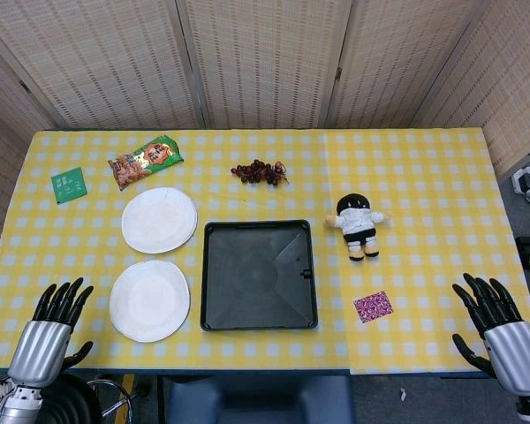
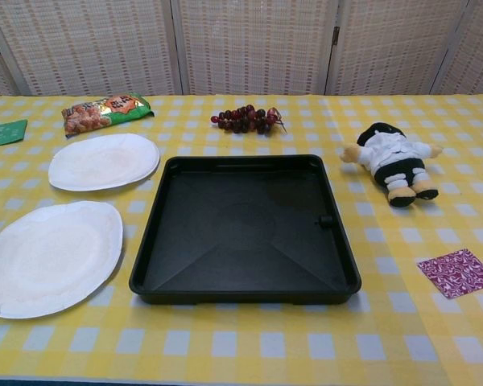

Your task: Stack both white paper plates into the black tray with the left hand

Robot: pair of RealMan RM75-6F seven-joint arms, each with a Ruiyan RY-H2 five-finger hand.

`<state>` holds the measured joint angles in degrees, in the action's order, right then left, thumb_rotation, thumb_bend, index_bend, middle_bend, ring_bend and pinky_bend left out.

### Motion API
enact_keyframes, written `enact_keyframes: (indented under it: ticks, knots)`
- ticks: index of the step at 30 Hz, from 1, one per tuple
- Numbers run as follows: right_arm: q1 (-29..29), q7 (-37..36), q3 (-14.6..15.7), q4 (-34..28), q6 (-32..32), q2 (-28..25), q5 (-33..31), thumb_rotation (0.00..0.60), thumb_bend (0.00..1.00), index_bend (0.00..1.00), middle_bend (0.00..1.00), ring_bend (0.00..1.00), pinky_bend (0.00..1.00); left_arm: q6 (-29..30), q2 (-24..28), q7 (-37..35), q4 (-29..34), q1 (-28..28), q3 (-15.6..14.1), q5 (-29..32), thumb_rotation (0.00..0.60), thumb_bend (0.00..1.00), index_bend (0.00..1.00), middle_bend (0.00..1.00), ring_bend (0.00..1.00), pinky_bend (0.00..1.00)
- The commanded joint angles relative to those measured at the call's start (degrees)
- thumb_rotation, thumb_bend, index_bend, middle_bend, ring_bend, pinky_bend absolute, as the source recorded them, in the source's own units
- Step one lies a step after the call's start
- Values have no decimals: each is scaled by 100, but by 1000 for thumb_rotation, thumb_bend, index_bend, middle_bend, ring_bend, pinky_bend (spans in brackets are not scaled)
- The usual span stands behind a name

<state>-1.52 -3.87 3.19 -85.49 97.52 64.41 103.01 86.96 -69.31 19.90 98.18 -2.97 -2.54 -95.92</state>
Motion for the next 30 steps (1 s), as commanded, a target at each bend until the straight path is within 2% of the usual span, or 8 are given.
enact_keyframes:
  ticks: [1, 11, 14, 21, 23, 25, 30]
  knots:
    - [4, -13, -7, -7, -7, -2, -15, 600, 366, 0, 0, 0, 0, -39, 4, -34, -6, -14, 15, 53, 600, 246, 0, 0, 0, 0]
    - [-80, -166, 61, 63, 170, -75, 81, 600, 365, 0, 0, 0, 0, -239, -45, -57, -8, -121, 69, 186, 600, 247, 0, 0, 0, 0]
    - [-67, -150, 72, 44, 145, -72, 105, 600, 365, 0, 0, 0, 0, -154, -93, -1, -28, -90, 14, 52, 600, 247, 0, 0, 0, 2]
    - [-30, 13, 115, -84, 47, -76, 199, 600, 365, 0, 0, 0, 0, 67, -174, -108, -31, 30, -105, -160, 600, 250, 0, 3, 0, 158]
    - [-28, 14, 118, -87, 38, -69, 198, 600, 366, 0, 0, 0, 0, 249, -275, -164, -139, 79, -130, -350, 600, 248, 1, 65, 26, 195]
    - [-26, 1, 114, -94, 37, -73, 189, 600, 365, 0, 0, 0, 0, 438, -411, -382, -261, 116, -162, -556, 600, 246, 21, 238, 142, 243]
    - [-52, -30, 128, -89, 115, -97, 233, 600, 366, 0, 0, 0, 0, 808, -795, -635, -779, 177, -174, -935, 600, 245, 147, 554, 434, 594]
